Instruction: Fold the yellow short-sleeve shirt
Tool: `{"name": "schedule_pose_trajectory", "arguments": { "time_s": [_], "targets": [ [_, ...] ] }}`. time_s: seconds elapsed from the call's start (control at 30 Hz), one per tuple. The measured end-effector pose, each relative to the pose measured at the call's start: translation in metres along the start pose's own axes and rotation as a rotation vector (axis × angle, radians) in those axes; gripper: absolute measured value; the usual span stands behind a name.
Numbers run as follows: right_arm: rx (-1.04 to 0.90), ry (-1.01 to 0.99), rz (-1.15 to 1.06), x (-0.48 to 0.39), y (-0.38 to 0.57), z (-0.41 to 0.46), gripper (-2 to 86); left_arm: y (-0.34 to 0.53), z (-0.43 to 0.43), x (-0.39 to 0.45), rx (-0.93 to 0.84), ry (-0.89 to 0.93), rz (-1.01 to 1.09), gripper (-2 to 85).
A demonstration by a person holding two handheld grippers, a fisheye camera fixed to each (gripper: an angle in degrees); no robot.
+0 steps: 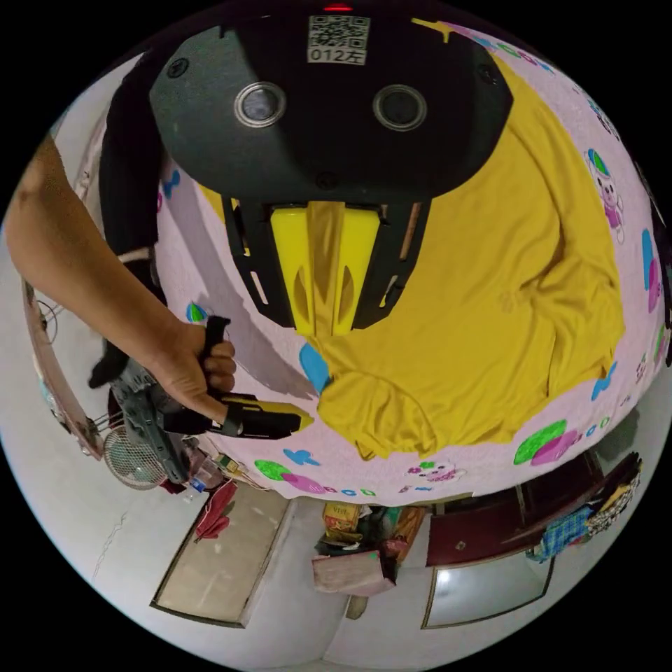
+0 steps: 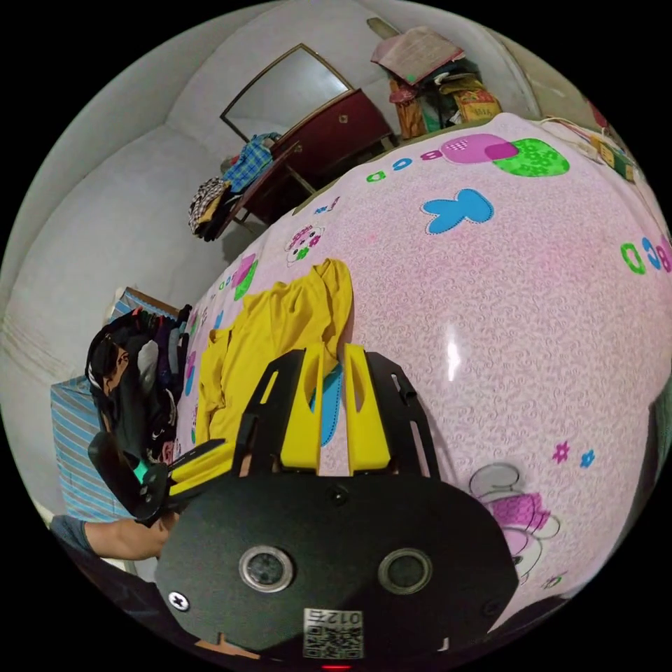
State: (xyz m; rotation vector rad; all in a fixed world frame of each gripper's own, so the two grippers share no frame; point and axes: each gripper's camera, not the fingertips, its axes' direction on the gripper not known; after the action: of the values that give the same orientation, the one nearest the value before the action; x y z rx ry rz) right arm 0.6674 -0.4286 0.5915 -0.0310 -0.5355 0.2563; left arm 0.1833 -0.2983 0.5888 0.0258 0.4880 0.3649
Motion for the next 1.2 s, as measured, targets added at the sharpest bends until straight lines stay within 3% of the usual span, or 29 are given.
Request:
{"name": "schedule_pose_trajectory", "arguments": {
  "time_s": [0.27,0.4,0.53,0.9,1.2],
  "targets": [
    [0.014,-0.057,-0.054,0.016,-0.043,0.020,6.4,-0.033,0.043,0.023,-0.023,-0.109,0.027,2.0],
    [-0.002,-0.027,-0.070,0.010,-0.057,0.031,7.2,-0.037,0.045,0.020,-0.022,-0.081,0.001,0.6],
    [-0.055,0.094,-0.143,-0.011,-0.063,0.044,0.2,-0.040,0.045,0.008,-0.022,-0.010,-0.032,0.1],
    [-0.009,-0.116,-0.245,-0.095,-0.047,0.007,-0.9,-0.016,-0.006,-0.074,0.118,0.301,-0.326,0.3],
    [-0.134,-0.115,-0.343,-0.200,-0.010,0.057,-0.8,0.055,-0.053,-0.155,0.245,0.324,-0.651,0.7]
  ]
}}
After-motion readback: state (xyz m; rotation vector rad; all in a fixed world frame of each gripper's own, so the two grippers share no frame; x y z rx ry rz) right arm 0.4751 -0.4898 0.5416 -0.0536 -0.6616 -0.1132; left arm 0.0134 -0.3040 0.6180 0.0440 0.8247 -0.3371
